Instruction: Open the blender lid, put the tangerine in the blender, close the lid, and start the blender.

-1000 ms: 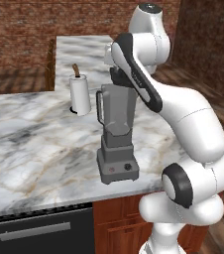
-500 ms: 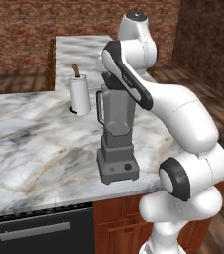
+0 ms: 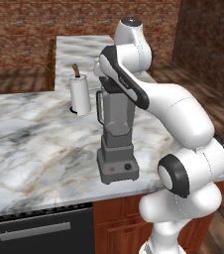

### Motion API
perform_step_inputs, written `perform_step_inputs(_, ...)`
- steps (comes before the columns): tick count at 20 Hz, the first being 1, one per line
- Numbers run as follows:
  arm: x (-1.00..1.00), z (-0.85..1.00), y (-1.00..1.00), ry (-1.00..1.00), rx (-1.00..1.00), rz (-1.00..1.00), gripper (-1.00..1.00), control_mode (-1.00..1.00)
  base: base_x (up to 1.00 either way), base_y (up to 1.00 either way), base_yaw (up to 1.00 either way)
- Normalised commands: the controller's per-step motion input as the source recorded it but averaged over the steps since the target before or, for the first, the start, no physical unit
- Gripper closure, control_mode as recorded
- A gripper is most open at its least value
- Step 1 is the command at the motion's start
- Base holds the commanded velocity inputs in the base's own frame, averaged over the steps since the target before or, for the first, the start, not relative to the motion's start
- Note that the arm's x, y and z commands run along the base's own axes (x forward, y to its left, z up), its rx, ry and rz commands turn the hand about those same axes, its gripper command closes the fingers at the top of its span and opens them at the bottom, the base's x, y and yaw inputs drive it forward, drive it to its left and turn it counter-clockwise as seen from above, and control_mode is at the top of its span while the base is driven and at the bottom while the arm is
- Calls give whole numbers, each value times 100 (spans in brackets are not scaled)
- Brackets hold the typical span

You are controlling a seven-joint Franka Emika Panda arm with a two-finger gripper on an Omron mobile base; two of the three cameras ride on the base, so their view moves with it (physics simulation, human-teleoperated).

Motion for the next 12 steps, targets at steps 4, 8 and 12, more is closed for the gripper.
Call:
perform_step_inputs(4,0,-9,0,0,-5,1,100,-100,0,0,0)
perform_step_inputs(8,-1,-1,0,0,-5,0,100,-100,0,0,0)
perform_step_inputs(12,-14,0,0,5,-6,0,100,-100,0,0,0)
